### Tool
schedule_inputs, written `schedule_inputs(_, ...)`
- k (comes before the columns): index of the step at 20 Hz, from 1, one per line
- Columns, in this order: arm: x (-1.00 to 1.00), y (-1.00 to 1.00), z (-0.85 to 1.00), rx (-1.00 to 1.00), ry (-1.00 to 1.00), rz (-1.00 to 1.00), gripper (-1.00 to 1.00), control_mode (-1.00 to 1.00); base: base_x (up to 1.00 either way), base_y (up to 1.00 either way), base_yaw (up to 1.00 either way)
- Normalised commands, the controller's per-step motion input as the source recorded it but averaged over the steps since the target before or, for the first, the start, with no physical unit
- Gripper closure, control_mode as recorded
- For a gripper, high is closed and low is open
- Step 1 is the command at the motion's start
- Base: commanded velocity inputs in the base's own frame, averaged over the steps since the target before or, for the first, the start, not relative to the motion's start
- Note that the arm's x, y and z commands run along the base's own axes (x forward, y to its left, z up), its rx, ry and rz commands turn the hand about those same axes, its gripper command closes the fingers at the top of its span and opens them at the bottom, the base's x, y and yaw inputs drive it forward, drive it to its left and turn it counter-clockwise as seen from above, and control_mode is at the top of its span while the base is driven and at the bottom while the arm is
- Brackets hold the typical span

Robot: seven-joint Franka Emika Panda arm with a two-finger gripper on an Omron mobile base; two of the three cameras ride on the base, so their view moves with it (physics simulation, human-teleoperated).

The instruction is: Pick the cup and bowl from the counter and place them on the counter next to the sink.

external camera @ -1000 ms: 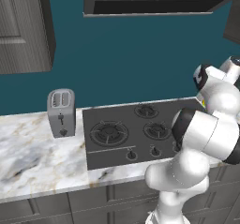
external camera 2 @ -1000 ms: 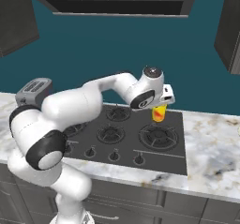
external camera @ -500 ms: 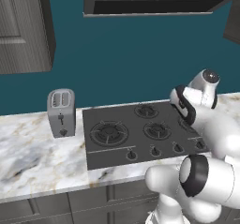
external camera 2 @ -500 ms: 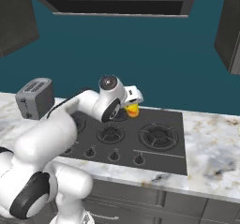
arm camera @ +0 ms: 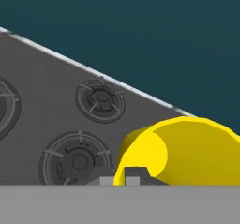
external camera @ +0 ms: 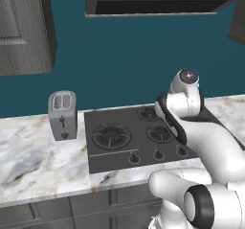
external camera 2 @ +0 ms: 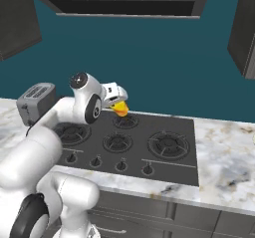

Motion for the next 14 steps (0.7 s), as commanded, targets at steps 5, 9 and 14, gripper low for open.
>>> schedule_inputs(5,-0.02,0.04,0.05,0.0,0.04,-0.02,1.0,-1.0,0.0,0.0,0.0)
schedule_inputs(9,0.0,0.01,0.0,0.0,0.15,0.0,1.0,-1.0,0.0,0.0,0.0)
schedule_inputs(14,-0.09,0.02,0.0,0.0,0.3,0.0,1.0,-1.0,0.0,0.0,0.0)
